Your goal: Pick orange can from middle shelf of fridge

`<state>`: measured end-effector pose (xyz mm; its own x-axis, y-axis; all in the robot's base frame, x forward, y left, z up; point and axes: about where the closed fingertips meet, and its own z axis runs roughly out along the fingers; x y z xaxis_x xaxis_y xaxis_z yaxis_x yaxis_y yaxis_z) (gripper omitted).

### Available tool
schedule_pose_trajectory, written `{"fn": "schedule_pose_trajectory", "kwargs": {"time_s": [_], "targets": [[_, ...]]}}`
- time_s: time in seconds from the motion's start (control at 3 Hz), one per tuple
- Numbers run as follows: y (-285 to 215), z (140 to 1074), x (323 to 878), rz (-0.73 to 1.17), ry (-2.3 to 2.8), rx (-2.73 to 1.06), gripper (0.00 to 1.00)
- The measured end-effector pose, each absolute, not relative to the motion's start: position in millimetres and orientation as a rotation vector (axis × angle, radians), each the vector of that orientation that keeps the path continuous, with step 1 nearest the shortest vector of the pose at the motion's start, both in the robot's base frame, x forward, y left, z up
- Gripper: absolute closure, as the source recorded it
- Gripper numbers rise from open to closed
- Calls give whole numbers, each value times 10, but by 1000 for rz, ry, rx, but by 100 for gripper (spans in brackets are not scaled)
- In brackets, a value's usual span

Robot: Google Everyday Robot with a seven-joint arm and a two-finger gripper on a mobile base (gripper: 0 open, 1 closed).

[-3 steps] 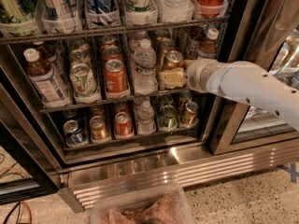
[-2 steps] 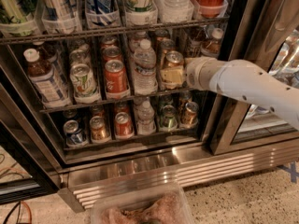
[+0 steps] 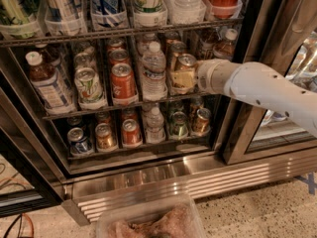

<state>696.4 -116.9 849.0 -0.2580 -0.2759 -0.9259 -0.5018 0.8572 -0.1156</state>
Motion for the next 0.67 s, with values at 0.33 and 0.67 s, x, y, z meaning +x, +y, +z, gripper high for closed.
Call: {"fn": "schedule_pose_trajectory", "kwargs": {"time_s": [0.33, 0.67], "targets": [[-1170, 8507, 6970, 239, 1853, -582, 53], [-1170, 8507, 6970, 239, 1853, -582, 76]]}}
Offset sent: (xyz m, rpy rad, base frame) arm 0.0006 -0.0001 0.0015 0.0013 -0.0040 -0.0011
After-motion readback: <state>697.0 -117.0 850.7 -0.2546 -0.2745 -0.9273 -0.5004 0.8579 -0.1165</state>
